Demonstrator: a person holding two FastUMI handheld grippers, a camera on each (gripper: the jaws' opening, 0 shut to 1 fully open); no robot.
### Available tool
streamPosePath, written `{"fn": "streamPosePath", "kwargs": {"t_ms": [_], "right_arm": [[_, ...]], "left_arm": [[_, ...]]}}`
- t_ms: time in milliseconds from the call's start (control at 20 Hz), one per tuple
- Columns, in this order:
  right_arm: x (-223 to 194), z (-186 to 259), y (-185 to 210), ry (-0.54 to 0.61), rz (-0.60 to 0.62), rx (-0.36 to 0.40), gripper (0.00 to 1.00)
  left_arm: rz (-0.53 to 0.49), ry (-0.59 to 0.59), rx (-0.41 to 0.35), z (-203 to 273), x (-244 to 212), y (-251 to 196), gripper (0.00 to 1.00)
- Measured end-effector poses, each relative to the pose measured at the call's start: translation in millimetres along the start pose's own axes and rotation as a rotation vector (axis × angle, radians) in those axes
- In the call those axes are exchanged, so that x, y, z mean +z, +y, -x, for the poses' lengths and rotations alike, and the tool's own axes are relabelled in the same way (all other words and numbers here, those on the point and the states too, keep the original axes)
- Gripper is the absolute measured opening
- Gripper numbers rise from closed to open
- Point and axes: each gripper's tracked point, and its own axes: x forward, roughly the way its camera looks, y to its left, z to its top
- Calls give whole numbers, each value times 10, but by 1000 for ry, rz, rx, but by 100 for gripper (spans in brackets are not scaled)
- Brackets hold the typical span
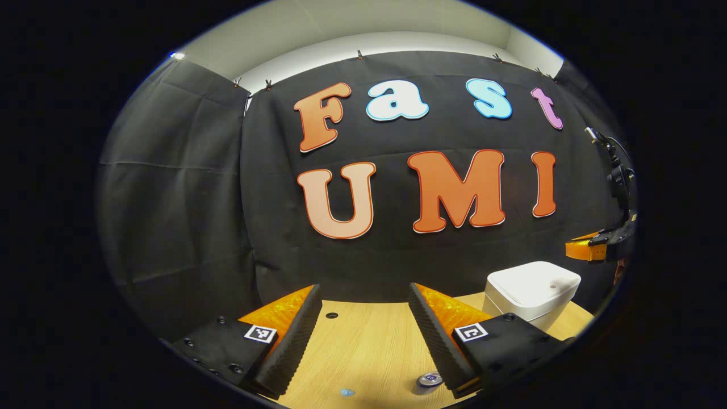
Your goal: Press the lid of the desktop garbage bin to open it, pick up the crumpled paper on the desktop and throw it into the bin, then pick up the pop can on the desktop and drop it into the bin, and finally close the garbage bin lid.
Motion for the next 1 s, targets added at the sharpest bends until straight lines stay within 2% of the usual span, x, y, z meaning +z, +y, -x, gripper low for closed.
{"fn": "streamPosePath", "kwargs": {"t_ms": [150,300,700,800,850,1000], "right_arm": [[-114,-66,36,38,7,28,4],[-256,-81,147,83,9,85,1],[-561,-225,163,180,43,86,1],[-696,-236,179,234,47,104,1],[-630,-309,182,212,43,102,1],[-717,-243,193,252,61,106,1]], "left_arm": [[-5,11,6,0,-42,-9,100],[-9,20,7,-14,-64,-26,98],[-20,39,26,-4,-149,-21,100],[-21,43,35,13,-170,-15,100],[-23,45,39,10,-183,-13,100],[-27,59,37,-27,-220,-80,100]]}}
